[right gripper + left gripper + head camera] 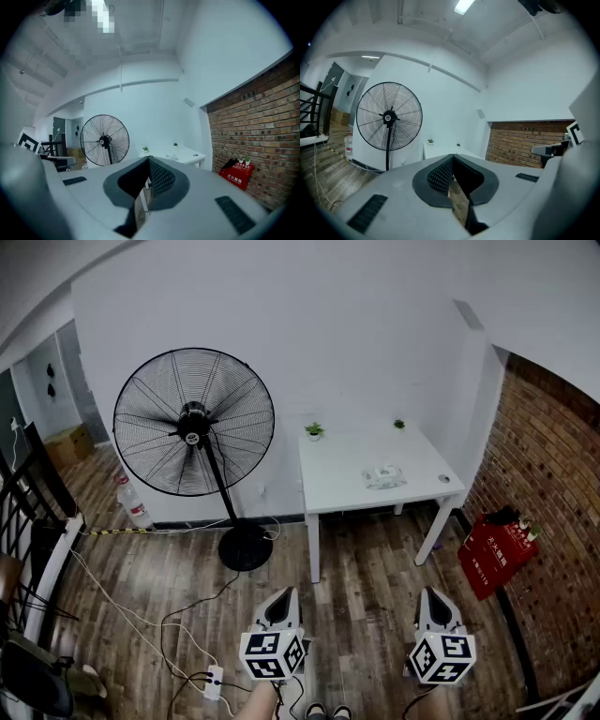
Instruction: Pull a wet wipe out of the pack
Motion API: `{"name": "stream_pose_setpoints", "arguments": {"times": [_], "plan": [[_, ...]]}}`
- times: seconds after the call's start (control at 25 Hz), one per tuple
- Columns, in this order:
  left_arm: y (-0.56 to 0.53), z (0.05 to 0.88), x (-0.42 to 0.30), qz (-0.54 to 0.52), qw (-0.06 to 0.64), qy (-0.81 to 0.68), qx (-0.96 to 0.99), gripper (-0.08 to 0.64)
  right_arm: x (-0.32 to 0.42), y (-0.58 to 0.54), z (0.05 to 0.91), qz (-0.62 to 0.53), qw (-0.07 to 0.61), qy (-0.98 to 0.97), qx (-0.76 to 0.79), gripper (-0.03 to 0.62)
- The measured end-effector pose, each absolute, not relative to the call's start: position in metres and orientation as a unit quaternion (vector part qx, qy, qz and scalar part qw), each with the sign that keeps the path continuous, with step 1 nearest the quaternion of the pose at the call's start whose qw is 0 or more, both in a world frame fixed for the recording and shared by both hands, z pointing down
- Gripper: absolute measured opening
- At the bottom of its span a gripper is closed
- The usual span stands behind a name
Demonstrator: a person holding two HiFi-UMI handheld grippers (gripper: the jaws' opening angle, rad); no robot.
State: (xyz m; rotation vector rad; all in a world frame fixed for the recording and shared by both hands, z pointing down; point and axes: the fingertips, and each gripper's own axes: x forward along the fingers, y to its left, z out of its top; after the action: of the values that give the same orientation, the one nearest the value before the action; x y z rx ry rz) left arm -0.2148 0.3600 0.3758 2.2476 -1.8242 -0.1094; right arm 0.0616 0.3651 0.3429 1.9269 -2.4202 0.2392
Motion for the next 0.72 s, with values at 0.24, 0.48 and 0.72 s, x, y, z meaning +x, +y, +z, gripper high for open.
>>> {"name": "stream_pose_setpoints", "arguments": {"times": [0.24, 0.48, 0.72], "plan": [[0.3553, 0.3737, -0.2156, -0.035, 0.121, -0.624, 0.771, 0.002, 0.0597, 0.3640, 0.3425, 0.079, 0.021, -0.781, 0.619, 0.000], [0.3514, 0.3695, -0.2144, -0.036, 0.117, -0.623, 0.773, 0.002, 0.0615, 0.3617, 0.3383, 0.080, 0.014, -0.782, 0.618, 0.000], [0.3505, 0.3736, -0.2155, -0.032, 0.120, -0.623, 0.772, 0.002, 0.0608, 0.3601, 0.3393, 0.084, 0.005, -0.783, 0.616, 0.002]]}}
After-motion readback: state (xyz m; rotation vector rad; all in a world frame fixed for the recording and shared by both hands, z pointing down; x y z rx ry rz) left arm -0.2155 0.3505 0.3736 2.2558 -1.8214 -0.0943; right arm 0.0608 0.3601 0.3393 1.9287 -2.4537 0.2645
